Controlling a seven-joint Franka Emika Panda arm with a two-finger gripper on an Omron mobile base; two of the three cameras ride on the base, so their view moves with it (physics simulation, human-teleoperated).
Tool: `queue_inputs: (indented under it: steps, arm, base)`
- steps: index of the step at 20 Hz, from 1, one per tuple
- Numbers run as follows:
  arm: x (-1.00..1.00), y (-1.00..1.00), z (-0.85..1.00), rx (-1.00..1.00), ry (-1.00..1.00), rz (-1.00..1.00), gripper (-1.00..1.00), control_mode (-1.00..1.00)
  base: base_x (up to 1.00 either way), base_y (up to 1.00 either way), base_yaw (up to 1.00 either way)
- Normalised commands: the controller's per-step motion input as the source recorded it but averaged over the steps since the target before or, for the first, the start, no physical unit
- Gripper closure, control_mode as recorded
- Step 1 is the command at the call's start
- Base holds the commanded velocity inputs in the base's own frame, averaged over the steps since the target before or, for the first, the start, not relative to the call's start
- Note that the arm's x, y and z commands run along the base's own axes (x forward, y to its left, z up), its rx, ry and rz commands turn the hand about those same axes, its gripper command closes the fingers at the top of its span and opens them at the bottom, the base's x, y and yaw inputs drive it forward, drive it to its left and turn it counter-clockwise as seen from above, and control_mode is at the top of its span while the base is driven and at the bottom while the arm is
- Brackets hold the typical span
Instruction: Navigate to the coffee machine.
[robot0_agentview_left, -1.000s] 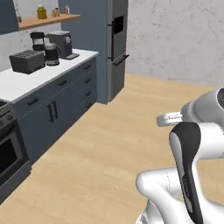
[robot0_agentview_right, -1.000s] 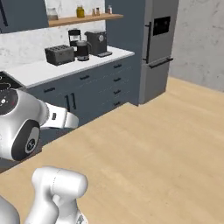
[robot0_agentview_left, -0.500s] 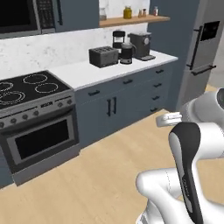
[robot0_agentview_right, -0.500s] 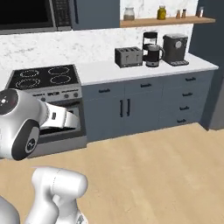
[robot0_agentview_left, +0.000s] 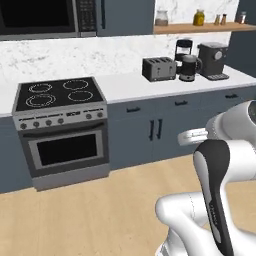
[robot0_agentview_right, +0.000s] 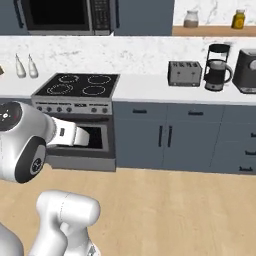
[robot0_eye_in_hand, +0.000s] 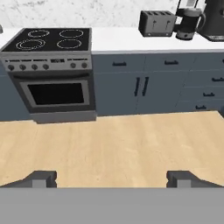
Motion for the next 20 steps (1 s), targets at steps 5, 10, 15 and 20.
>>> queue_inputs:
  steps: [5, 10, 15, 20]
  arm:
    - [0.00, 0.00, 0.00, 0.00, 0.00, 0.00, -1.00, 1.00]
    - [0.00, 0.00, 0.00, 0.00, 0.00, 0.00, -1.00, 1.00]
    - [0.00, 0.00, 0.00, 0.00, 0.00, 0.00, -1.00, 1.00]
    - [0.00, 0.00, 0.00, 0.00, 0.00, 0.00, -1.00, 1.00]
  base:
    - [0.52, -1.00, 0.46]
    - [0.42, -1.00, 0.40]
    - [0.38, -1.00, 0.23]
    - [0.40, -1.00, 0.06]
